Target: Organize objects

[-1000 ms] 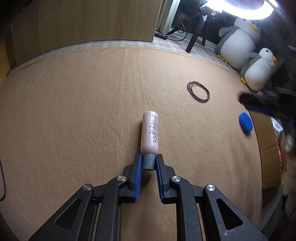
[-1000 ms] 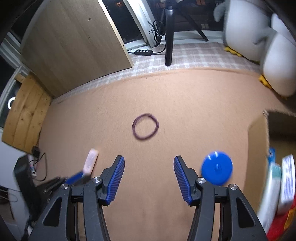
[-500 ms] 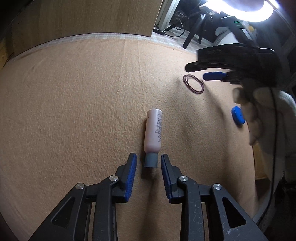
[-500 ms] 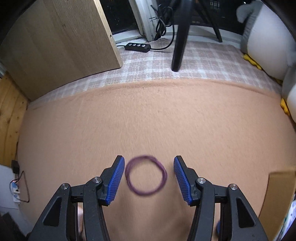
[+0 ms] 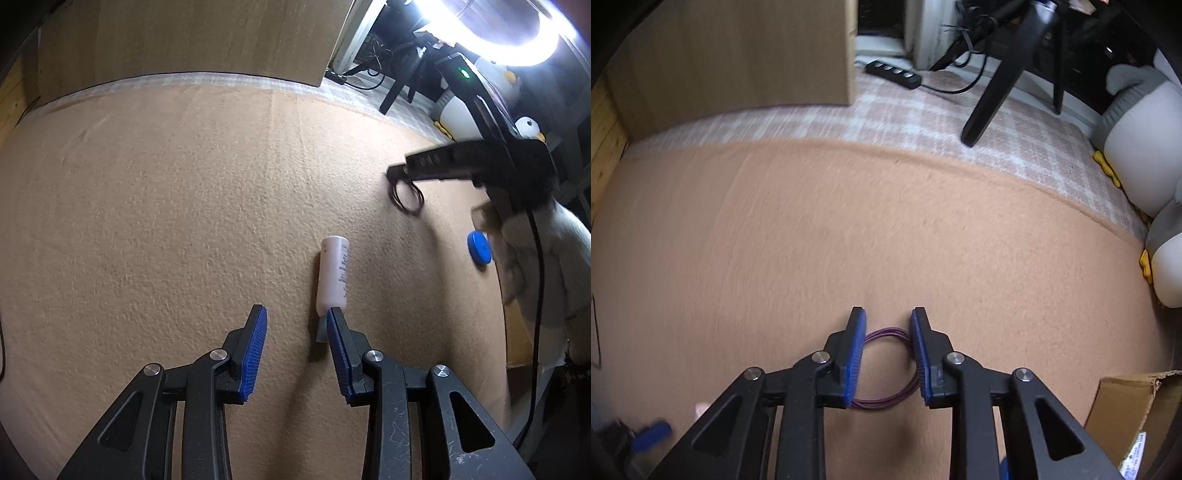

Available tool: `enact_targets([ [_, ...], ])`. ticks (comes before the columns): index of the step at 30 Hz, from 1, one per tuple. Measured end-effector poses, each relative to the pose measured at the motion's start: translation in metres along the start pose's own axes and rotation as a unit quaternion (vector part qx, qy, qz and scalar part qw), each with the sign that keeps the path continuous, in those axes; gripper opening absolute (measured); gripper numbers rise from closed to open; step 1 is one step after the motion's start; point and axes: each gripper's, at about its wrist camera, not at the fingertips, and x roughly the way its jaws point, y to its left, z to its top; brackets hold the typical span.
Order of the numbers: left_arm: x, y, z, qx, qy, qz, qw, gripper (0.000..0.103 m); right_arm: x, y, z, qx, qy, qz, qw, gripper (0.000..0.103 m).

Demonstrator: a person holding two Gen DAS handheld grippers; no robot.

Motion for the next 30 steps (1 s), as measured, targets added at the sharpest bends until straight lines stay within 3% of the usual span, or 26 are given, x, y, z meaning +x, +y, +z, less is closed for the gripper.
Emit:
enact_targets([
  [8,-0.001,-0.002,0.001,0.006,0.002,0.000,1.0000,0.037,-0.017,0.002,-0.050,-0.014,0.020,0.049,0.999,0.022],
  [13,-0.001,-0.008,-0.001,0.017,0.007,0.001,0.9998,0.038,-0.031,0.003,-0.091,-0.011,0.026,0.101,0.994,0.022],
  [15,0.000,-0.010,0.000,0.021,0.009,0.002,0.9997,0.043,-0.039,-0.006,-0.105,0.016,0.015,0.134,0.991,0.023],
  [16,0.000,-0.011,0.001,0.024,0.009,0.002,0.9997,0.045,-0.044,-0.011,-0.111,0.032,0.003,0.141,0.990,0.026],
  [17,0.000,-0.013,0.002,0.028,0.008,0.003,0.9996,0.049,-0.050,-0.017,-0.117,0.047,-0.011,0.145,0.988,0.038],
  [18,0.001,-0.014,0.002,0.032,0.007,0.006,0.9994,0.049,-0.056,-0.022,-0.124,0.059,-0.027,0.146,0.987,0.050],
  [19,0.002,-0.015,0.003,0.035,0.008,0.007,0.9993,0.049,-0.061,-0.025,-0.131,0.065,-0.042,0.140,0.987,0.052],
  [24,0.013,-0.016,0.011,0.041,0.016,0.013,0.9989,0.049,-0.068,-0.016,-0.164,0.049,-0.054,0.117,0.990,0.052],
  [30,0.022,-0.021,0.014,0.057,0.024,0.020,0.9979,0.049,-0.057,0.020,-0.162,0.002,-0.051,0.084,0.995,0.055],
])
